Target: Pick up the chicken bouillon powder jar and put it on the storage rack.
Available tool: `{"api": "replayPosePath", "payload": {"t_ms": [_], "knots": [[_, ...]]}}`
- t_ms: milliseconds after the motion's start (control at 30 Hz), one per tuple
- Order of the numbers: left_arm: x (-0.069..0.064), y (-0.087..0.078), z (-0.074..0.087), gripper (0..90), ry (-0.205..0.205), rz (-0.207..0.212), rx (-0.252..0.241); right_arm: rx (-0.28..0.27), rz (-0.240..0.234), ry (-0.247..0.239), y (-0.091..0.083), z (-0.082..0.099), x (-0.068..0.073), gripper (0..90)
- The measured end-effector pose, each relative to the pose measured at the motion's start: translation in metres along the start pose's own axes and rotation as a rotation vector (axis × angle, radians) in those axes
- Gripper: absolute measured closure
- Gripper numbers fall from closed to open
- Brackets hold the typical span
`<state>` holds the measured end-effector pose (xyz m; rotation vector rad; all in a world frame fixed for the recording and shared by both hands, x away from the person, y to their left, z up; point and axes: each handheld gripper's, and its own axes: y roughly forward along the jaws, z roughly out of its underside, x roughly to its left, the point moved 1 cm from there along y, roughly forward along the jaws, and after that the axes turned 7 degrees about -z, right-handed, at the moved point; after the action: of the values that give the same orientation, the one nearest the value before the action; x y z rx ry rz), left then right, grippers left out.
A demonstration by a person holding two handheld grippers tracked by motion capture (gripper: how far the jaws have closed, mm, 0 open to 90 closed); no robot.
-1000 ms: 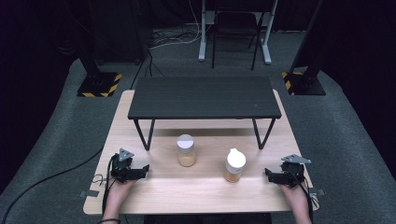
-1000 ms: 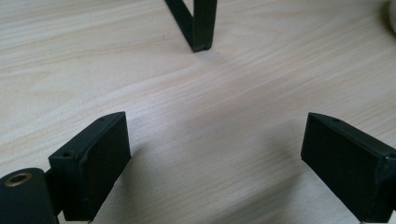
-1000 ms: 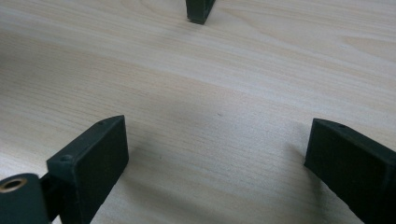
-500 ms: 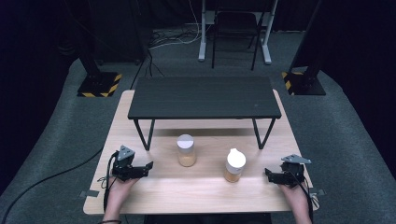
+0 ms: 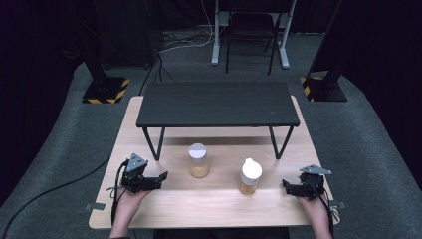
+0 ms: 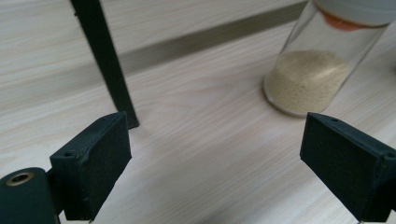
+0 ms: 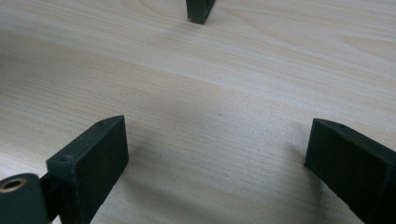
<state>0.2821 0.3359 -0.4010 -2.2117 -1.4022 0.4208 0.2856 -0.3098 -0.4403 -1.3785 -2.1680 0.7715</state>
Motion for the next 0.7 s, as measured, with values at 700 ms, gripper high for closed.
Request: {"api": "replayPosePath", "payload": {"t_ms": [700], "knots": [[-0.025, 0.010, -0.033, 8.4, 0.067, 0.086, -0.041, 0.000, 0.000, 0.001, 0.001, 0.000, 0.000, 4.6]]}}
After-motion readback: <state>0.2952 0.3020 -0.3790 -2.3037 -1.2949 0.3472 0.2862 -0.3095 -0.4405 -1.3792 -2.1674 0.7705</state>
